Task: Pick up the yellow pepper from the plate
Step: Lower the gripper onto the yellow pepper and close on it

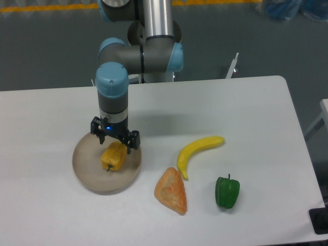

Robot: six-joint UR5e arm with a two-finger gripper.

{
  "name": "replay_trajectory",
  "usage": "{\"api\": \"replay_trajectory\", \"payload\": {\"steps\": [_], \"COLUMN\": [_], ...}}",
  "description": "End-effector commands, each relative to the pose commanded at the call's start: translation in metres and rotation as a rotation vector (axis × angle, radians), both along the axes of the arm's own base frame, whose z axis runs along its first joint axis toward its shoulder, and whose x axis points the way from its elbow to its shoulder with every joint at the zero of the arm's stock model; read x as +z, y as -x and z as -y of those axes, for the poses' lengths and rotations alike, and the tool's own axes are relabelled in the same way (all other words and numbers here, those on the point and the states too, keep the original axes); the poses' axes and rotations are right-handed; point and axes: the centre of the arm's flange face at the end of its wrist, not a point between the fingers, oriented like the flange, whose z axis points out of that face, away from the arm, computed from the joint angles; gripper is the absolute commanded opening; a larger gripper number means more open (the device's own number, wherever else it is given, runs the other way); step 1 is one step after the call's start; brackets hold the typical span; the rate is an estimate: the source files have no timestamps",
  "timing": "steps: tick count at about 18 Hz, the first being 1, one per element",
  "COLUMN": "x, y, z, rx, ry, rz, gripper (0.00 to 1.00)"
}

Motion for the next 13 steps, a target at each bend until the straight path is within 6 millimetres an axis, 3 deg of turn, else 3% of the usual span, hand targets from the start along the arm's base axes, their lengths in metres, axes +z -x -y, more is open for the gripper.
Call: {"api": "replay_trajectory", "payload": {"steps": [9, 10, 12, 13], "x": [-0.017, -0.019, -0.019, -0.018], "y": [-0.005, -0.004, -0.005, -0.006], "z": [-0.006, -0.006, -0.007, -0.008], "rx": [-0.011, -0.01, -0.013, -0.016], "ry": [0.019, 0.019, 0.019, 0.016], "rz": [-0.018, -0.023, -0.026, -0.027], "gripper": [0.99, 0.92, 0.53, 0.42]}}
